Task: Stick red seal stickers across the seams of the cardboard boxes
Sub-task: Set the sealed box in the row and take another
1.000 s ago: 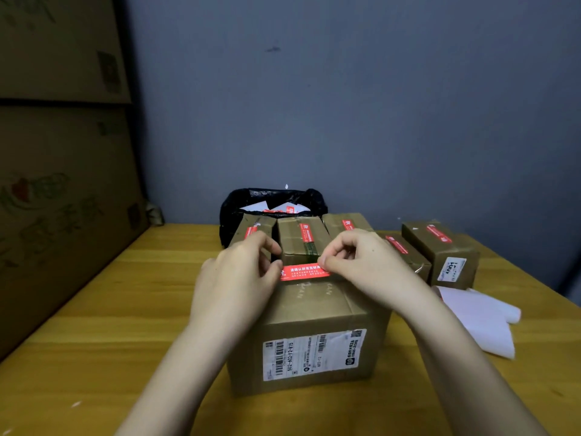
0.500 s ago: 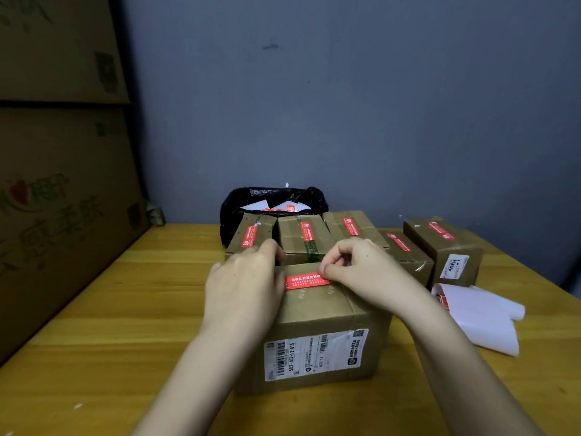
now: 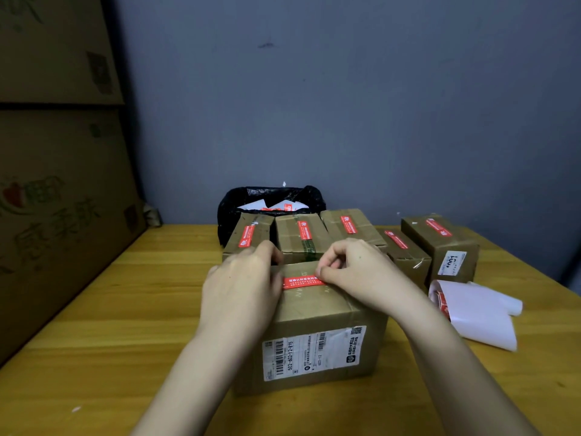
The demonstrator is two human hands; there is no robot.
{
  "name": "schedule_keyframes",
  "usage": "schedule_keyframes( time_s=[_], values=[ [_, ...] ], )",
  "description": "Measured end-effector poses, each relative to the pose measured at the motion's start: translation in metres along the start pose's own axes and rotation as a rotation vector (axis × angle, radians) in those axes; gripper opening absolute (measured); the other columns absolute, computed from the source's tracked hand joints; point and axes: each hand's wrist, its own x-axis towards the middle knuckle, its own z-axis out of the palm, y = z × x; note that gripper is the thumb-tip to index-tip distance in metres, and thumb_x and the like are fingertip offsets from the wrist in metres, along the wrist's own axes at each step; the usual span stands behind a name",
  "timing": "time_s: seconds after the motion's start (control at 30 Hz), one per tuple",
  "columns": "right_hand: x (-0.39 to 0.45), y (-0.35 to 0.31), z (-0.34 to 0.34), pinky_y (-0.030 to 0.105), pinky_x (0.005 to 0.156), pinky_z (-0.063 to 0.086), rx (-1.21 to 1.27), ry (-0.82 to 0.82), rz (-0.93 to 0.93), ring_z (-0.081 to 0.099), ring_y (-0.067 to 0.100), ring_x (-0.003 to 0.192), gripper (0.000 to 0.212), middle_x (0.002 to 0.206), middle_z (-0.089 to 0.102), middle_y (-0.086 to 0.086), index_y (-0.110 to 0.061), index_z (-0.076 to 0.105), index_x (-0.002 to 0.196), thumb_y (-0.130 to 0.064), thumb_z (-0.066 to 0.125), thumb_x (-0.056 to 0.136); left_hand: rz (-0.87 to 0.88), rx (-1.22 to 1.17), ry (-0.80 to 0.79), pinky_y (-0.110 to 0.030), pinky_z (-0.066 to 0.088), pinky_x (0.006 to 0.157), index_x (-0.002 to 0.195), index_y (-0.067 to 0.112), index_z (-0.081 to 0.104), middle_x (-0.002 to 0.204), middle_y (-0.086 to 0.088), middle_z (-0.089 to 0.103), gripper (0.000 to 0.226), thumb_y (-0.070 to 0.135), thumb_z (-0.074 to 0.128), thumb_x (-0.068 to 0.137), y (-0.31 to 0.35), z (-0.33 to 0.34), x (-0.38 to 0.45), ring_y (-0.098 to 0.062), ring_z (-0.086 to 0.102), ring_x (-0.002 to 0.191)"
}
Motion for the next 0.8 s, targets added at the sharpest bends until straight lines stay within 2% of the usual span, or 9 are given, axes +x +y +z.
schedule_keyframes(
  time_s=[0.17,0.37,0.5,0.67,0.8],
  values=[
    [-0.001,0.0,0.002,0.015,0.065,0.038,-0.012,0.005,-0.026,0.053,-0.001,0.074,0.015,0.08,0.061,-0.014,-0.031,0.063,0.072,-0.027,0.064,0.086,0.027,0.023,0.02,-0.03,0.04,0.077,0.114,0.032,0.048,0.108,0.009,0.061,0.021,0.037,0.049,0.094,-0.001,0.002,-0.001,-0.017,0.056,0.106],
    [-0.001,0.001,0.004,0.027,0.076,0.04,-0.055,0.021,-0.06,0.051,0.001,0.08,0.018,0.085,0.056,-0.014,-0.032,0.057,0.072,-0.029,0.063,0.088,0.034,0.114,0.034,-0.031,0.042,0.08,0.116,0.031,0.046,0.115,0.006,0.056,0.024,0.04,0.044,0.094,0.0,0.003,-0.003,-0.018,0.055,0.109],
    [-0.002,0.002,0.006,0.034,0.087,0.044,-0.07,0.03,-0.07,0.051,0.009,0.09,0.016,0.086,0.054,-0.013,-0.033,0.054,0.074,-0.032,0.062,0.089,0.02,0.078,0.03,-0.032,0.042,0.08,0.116,0.031,0.048,0.111,0.006,0.053,0.025,0.039,0.048,0.093,-0.004,0.001,-0.004,-0.019,0.056,0.106],
    [0.0,0.008,0.006,0.028,0.072,0.039,0.023,0.039,-0.059,0.05,0.004,0.08,0.017,0.084,0.057,-0.01,-0.031,0.049,0.091,-0.031,0.065,0.087,0.007,0.015,0.017,-0.032,0.044,0.08,0.116,0.033,0.049,0.112,0.008,0.052,0.024,0.034,0.051,0.092,-0.008,-0.002,-0.005,-0.018,0.056,0.106],
    [0.002,0.013,0.007,0.025,0.073,0.039,0.054,0.101,-0.086,0.05,0.0,0.078,0.015,0.09,0.056,-0.012,-0.03,0.054,0.097,-0.016,0.056,0.092,-0.016,-0.054,0.006,-0.034,0.047,0.077,0.118,0.032,0.051,0.113,0.006,0.049,0.027,0.024,0.048,0.093,-0.011,-0.005,-0.005,-0.021,0.058,0.103]
  ],
)
